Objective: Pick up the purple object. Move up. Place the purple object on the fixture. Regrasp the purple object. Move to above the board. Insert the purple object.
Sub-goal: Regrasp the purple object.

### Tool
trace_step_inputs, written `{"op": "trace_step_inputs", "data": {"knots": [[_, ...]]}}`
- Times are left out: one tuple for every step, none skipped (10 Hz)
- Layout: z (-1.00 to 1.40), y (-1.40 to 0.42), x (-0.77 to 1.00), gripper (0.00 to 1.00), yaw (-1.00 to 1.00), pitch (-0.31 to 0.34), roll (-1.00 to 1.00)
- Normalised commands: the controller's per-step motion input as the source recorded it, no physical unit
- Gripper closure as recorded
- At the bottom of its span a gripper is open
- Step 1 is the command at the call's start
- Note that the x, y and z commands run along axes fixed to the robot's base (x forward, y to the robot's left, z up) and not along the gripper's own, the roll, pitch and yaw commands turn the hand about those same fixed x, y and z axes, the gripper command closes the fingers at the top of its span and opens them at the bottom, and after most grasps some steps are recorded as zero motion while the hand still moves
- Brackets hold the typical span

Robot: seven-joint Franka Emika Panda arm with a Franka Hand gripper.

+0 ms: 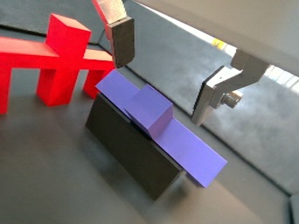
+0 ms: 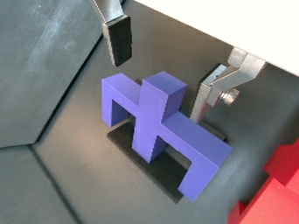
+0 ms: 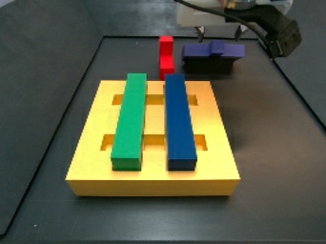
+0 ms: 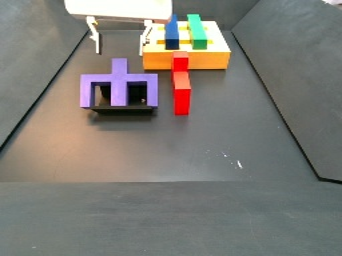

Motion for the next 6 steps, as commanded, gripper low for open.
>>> {"op": "trace_step_inputs", "data": {"knots": [[-0.13,-0.07,0.01,0.0,0.15,0.0,1.0],[-0.14,-0.01,0.07,0.0,0.16,0.0,1.0],[-0.09,0.0,0.23,0.0,0.12,0.0,0.86],[-0.18,0.0,0.23,0.0,0.12,0.0,0.77],[-0.2,0.0,0.14,0.0,0.13,0.0,0.71],[-0.21,-0.06,0.08,0.0,0.1,0.0,0.54]]}}
